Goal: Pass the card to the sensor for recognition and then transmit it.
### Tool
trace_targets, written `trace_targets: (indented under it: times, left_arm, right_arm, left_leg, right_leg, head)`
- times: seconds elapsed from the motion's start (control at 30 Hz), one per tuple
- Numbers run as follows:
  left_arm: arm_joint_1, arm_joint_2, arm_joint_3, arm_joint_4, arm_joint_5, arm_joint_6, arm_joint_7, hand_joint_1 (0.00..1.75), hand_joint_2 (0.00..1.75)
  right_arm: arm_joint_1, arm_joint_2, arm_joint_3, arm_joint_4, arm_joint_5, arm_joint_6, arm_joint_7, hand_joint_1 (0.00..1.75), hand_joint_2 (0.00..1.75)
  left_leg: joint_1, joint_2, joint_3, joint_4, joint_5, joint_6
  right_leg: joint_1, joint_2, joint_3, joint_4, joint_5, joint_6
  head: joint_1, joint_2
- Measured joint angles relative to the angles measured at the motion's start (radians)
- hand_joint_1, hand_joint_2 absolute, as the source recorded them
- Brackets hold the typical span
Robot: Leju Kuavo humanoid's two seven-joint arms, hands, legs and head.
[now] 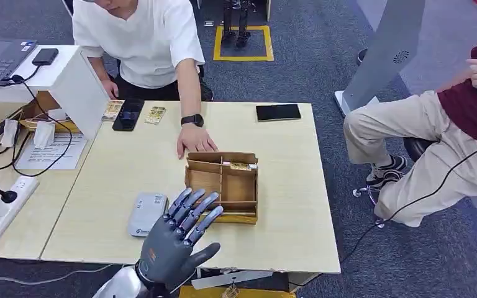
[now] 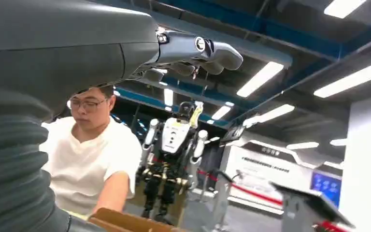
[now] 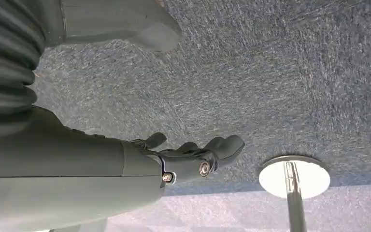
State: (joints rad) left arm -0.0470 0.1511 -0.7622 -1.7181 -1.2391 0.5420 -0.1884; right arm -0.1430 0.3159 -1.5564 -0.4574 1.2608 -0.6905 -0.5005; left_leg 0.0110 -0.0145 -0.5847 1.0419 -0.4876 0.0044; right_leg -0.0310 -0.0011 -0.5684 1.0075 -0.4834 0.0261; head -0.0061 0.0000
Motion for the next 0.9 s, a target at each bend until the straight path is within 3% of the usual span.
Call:
trace_targets:
  times: [0.3, 0.57, 0.9]
  left_arm:
    - [-0.034, 0.006, -0.028, 0.061, -0.024, -0.115, 0.073, 0.00, 1.75]
    - [-0.049, 0.004, -0.040, 0.097, -0.021, -0.135, 0.093, 0.00, 1.75]
    - [-0.067, -0.013, -0.043, 0.148, -0.026, -0.224, 0.147, 0.00, 1.75]
  right_arm:
    - [0.000, 0.000, 0.000, 0.000, -0.011, 0.000, 0.000, 0.00, 1.75]
    - [0.001, 0.000, 0.000, 0.000, -0.013, 0.000, 0.002, 0.00, 1.75]
    - [0.003, 0.000, 0.000, 0.000, -0.006, 0.000, 0.009, 0.00, 1.75]
  left_leg:
    - [0.000, 0.000, 0.000, 0.000, 0.000, 0.000]
    - [0.000, 0.000, 0.000, 0.000, 0.000, 0.000]
    - [0.000, 0.000, 0.000, 0.000, 0.000, 0.000]
  right_leg:
    - [0.000, 0.000, 0.000, 0.000, 0.000, 0.000]
    - [0.000, 0.000, 0.000, 0.000, 0.000, 0.000]
    - [0.000, 0.000, 0.000, 0.000, 0.000, 0.000]
  head:
    - [0.000, 0.000]
    - [0.000, 0.000]
    - [0.000, 0.000]
